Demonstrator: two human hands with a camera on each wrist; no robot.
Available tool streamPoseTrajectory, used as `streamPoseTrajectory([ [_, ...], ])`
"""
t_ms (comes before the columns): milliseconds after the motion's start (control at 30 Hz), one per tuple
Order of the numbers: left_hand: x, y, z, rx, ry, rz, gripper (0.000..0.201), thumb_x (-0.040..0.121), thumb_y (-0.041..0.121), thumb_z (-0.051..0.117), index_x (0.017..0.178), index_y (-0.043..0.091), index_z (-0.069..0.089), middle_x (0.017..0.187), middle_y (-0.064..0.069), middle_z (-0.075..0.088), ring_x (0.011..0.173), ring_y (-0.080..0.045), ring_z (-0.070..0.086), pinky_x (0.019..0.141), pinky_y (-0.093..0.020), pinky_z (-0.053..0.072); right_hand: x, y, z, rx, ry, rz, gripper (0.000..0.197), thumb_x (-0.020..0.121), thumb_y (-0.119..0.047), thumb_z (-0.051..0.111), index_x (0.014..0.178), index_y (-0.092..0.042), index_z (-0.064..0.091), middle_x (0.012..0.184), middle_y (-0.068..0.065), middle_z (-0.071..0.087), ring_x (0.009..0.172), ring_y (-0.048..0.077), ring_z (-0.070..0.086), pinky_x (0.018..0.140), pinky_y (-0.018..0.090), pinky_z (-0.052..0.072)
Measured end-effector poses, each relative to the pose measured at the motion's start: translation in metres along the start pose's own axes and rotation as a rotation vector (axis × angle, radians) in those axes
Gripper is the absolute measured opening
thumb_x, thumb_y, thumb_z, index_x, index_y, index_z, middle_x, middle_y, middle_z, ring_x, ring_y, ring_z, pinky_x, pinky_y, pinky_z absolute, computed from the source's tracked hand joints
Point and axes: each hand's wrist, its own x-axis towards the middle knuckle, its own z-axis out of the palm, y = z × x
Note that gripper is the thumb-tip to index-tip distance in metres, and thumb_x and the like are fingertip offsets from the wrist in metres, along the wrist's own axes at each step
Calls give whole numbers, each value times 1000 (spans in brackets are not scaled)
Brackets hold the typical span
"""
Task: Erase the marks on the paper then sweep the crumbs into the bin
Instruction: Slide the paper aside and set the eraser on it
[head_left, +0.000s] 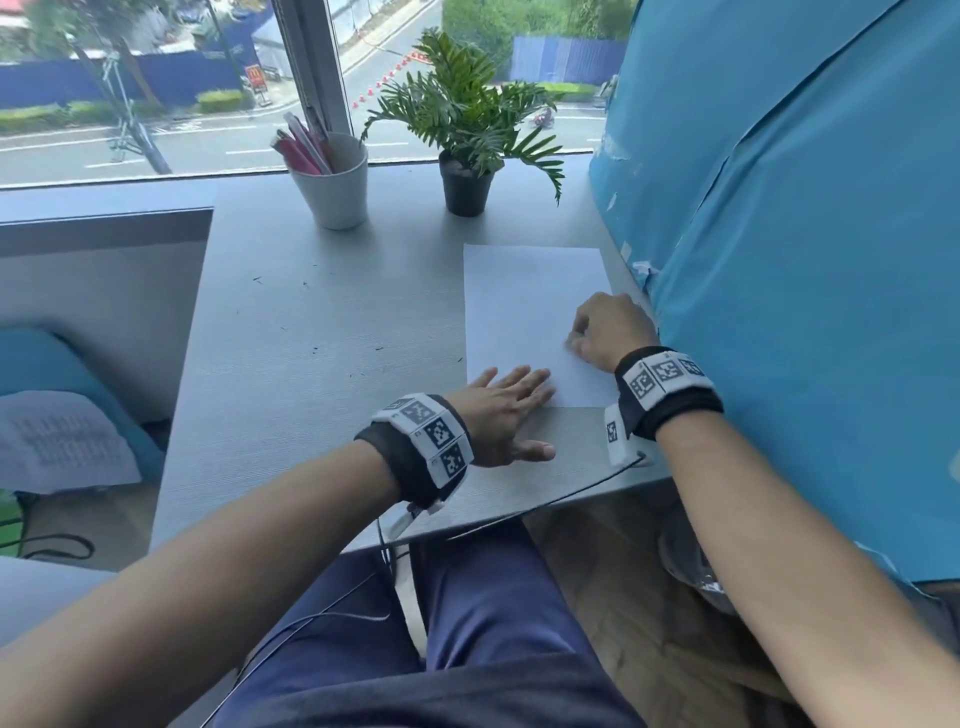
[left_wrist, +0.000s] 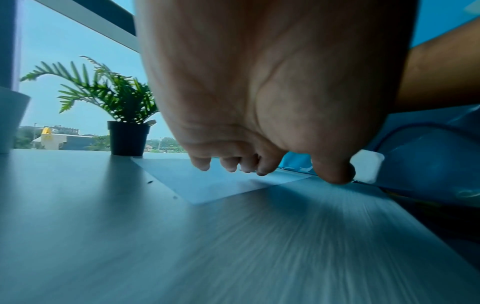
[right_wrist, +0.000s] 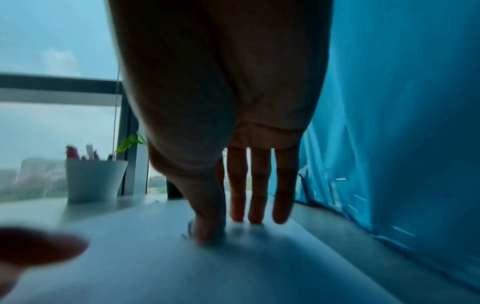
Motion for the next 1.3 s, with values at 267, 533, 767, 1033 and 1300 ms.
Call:
streamPoseTrajectory([
  [267,54,25,-11,40,-39,123,84,98,64,31,159,17,-1,165,-4,-11,152,-21,-8,123,-45,-3,2,11,-16,81,-109,8,19,66,-31,86,82,-26,78,81,-7,70,84,16,66,76,23,48],
  [533,38,3,-25,-233,414,-75,44,94,39,62,132,15,59,138,-6,57,126,-25,53,106,-44,44,5,-19,-42,634,-134,-160,19,68,-8,85,85,-9,75,80,8,76,75,20,71,78,40,60],
  [767,-9,-53,-53,-441,736,-214,44,70,52,82,78,10,69,68,1,69,62,-16,64,62,-39,57,-4,-39,-53,907,-380,-224,24,75,-8,81,97,-1,74,83,17,75,82,27,74,85,45,58],
  [1033,-33,-84,-54,-207,606,-16,14,92,15,69,82,7,74,66,-3,70,52,-6,63,53,-24,54,-4,-60,-52,779,-557,-391,31,74,-20,82,100,-5,76,84,13,76,79,21,72,76,27,59],
  [1300,-35,-86,-45,-40,298,-334,61,91,19,67,146,12,41,149,-7,45,131,-26,48,107,-39,41,7,-30,-21,426,-263,-196,21,71,-21,85,90,-16,77,80,0,74,74,8,70,61,17,52],
])
